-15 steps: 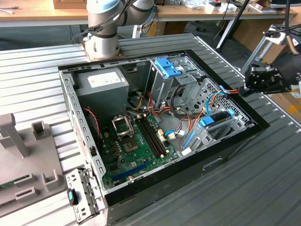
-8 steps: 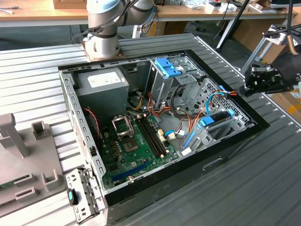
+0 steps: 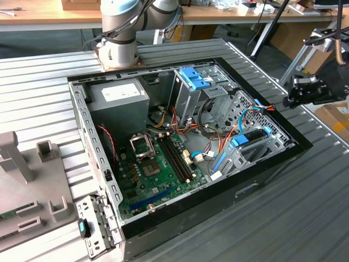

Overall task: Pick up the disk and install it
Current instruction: 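Insert the disk into the insertion slot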

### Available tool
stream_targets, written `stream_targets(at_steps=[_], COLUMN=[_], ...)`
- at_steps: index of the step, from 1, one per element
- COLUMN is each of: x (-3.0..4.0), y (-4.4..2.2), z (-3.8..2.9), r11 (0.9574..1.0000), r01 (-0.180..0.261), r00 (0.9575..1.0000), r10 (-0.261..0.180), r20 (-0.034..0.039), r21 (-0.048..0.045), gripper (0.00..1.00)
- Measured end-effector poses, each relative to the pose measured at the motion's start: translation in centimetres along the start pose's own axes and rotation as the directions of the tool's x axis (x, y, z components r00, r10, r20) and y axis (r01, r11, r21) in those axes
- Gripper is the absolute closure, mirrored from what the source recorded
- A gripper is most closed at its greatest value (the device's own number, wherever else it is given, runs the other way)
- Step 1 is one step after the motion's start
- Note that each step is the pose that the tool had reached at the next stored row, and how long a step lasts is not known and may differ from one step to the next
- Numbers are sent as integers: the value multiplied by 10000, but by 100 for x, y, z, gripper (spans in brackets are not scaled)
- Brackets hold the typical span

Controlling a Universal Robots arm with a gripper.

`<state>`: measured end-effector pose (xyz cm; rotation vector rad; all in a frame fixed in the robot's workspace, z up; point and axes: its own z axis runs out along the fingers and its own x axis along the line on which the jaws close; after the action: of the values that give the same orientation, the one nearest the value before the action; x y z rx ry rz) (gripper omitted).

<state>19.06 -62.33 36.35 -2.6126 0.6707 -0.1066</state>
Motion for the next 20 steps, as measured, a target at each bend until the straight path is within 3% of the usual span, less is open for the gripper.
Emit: stream_targets(at_steps=[7,8,9,11,12,14,17,18,19,20], x=[-2,-4,-3,-3,-3,-3,-9,-9,-12,-12], y=[3,4,3,2,2,0,-3,-4,-3,-3], z=[-1,-1,-3,-3,-4,-9,-20,-24,-24,-24], r11=[10000,10000,10000,9997,9994,9992,9993,9990,9979,9972], r01=[8,30,70,114,123,140,124,139,188,203], r00=[10000,10000,9998,9983,9976,9960,9945,9929,9901,9887], r10=[-8,-30,-70,-127,-144,-172,-159,-188,-272,-306], r20=[-15,-67,-177,-561,-683,-876,-1040,-1174,-1378,-1466], r21=[33,30,-4,-233,-313,-372,-343,-426,-618,-716], gripper=[75,75,75,75,75,75,75,75,75,75])
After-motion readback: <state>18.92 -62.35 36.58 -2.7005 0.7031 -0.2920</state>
